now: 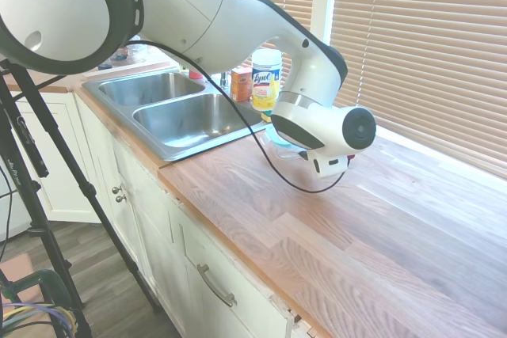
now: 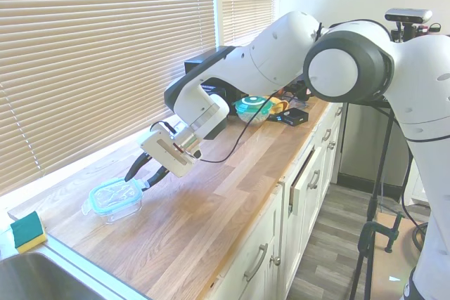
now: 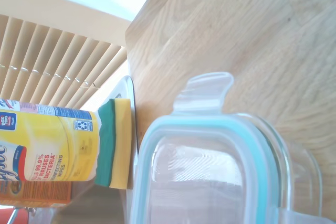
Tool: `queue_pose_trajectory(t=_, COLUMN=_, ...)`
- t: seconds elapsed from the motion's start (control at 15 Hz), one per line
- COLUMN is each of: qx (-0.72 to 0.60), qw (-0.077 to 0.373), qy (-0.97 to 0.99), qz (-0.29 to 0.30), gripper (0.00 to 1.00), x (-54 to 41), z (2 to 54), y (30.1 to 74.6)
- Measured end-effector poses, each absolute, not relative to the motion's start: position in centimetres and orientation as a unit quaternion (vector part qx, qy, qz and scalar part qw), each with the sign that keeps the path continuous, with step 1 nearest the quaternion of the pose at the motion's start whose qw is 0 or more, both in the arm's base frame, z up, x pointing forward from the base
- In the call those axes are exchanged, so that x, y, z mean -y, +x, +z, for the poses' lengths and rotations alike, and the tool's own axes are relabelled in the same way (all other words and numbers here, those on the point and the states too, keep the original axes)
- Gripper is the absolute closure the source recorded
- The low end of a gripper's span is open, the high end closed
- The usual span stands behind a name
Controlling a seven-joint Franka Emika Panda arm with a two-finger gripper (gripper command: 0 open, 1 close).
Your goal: Uncover the lid of the food container
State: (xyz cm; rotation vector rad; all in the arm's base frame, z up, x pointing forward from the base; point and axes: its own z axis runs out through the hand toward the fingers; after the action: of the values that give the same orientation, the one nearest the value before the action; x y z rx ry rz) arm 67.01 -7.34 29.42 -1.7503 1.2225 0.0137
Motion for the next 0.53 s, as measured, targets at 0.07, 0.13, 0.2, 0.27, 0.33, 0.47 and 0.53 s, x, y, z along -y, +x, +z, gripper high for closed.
queue_pose_trajectory(t=0.07, qx=-0.502, qw=0.482, qy=-0.718, qz=0.006, gripper=1.0, x=7.34, z=29.41, y=67.01)
queue_pose_trajectory(t=0.13, qx=-0.502, qw=0.482, qy=-0.718, qz=0.006, gripper=1.0, x=7.34, z=29.4, y=67.01)
queue_pose_trajectory(t=0.2, qx=-0.502, qw=0.481, qy=-0.718, qz=0.006, gripper=1.0, x=7.34, z=29.4, y=67.01)
queue_pose_trajectory(t=0.27, qx=-0.502, qw=0.481, qy=-0.718, qz=0.006, gripper=1.0, x=7.34, z=29.4, y=67.0)
queue_pose_trajectory(t=0.33, qx=-0.502, qw=0.481, qy=-0.718, qz=0.006, gripper=1.0, x=7.35, z=29.4, y=67.01)
queue_pose_trajectory(t=0.47, qx=-0.503, qw=0.48, qy=-0.719, qz=0.005, gripper=1.0, x=7.39, z=29.4, y=67.01)
queue_pose_trajectory(t=0.53, qx=-0.503, qw=0.479, qy=-0.719, qz=0.004, gripper=1.0, x=7.44, z=29.4, y=67.01)
